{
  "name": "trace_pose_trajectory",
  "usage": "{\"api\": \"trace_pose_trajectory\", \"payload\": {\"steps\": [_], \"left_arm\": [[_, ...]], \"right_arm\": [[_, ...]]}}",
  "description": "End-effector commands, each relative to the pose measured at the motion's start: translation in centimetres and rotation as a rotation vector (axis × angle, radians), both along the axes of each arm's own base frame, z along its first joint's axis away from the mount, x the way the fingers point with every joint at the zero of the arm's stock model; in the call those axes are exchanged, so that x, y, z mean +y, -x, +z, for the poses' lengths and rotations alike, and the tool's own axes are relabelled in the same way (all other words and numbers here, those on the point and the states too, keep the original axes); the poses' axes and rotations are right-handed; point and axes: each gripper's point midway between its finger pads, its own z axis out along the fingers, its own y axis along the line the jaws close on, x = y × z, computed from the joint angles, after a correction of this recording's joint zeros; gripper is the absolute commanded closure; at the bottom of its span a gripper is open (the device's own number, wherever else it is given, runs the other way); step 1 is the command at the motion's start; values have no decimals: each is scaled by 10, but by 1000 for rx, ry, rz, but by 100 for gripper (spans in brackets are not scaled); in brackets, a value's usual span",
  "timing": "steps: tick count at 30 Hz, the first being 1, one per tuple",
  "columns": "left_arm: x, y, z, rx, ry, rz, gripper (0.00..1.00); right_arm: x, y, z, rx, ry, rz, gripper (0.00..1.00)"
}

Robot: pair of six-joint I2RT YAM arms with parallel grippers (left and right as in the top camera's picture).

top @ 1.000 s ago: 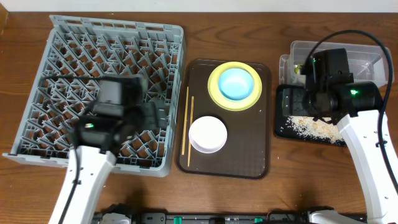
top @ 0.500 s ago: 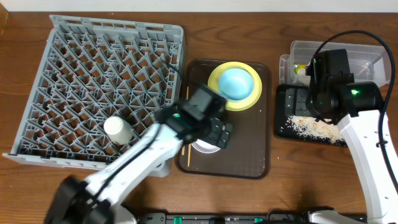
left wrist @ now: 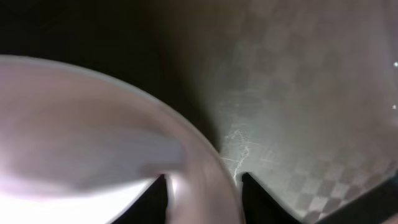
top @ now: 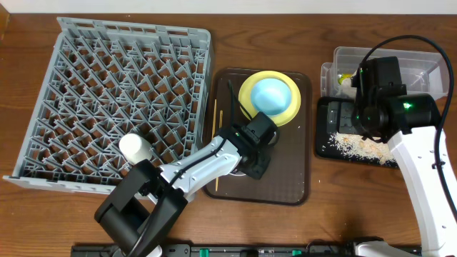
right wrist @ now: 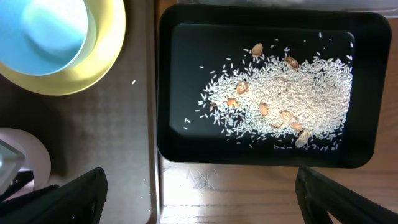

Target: Sort waste into correct bins and load items into the dishwasher

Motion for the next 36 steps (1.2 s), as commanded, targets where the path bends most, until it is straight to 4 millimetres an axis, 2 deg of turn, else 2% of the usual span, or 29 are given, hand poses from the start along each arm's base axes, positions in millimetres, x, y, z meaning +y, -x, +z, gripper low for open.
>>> {"api": "trace_pose_trajectory", "payload": {"steps": [1, 2, 3, 8, 11, 12, 14, 18, 21, 24, 28, 36], "left_arm": [[-6, -4, 8, -16, 22, -8, 86], [-9, -3, 12, -15, 43, -12, 93], [-11, -3, 16, -14, 57, -15, 94], [-20, -8, 50, -74, 135, -21, 94], [-21, -16, 85, -144, 201, -10, 94], [-15, -25, 109, -194, 245, 14, 94], [0, -38, 136, -251, 286, 63, 94], [43, -65, 179, -349, 356, 189, 94], [72, -80, 200, -364, 431, 265, 94], [85, -83, 208, -324, 513, 286, 94], [86, -77, 195, -268, 491, 291, 94], [49, -51, 154, -180, 365, 191, 94]], "right_arm": [[-6, 0, 1, -5, 13, -24, 5], [-6, 0, 1, -5, 13, -24, 6], [-6, 0, 1, -4, 13, -24, 6], [-6, 1, 1, 0, 14, -24, 6], [-6, 1, 1, 1, 14, -24, 6], [-6, 1, 1, 2, 14, -24, 6], [-6, 1, 1, 2, 14, -24, 5], [-6, 1, 1, 2, 14, -24, 6], [-6, 1, 1, 2, 14, -24, 6], [-6, 1, 1, 1, 14, -24, 6], [-6, 1, 1, 2, 14, -24, 6], [-6, 2, 0, 5, 16, -24, 6]]}}
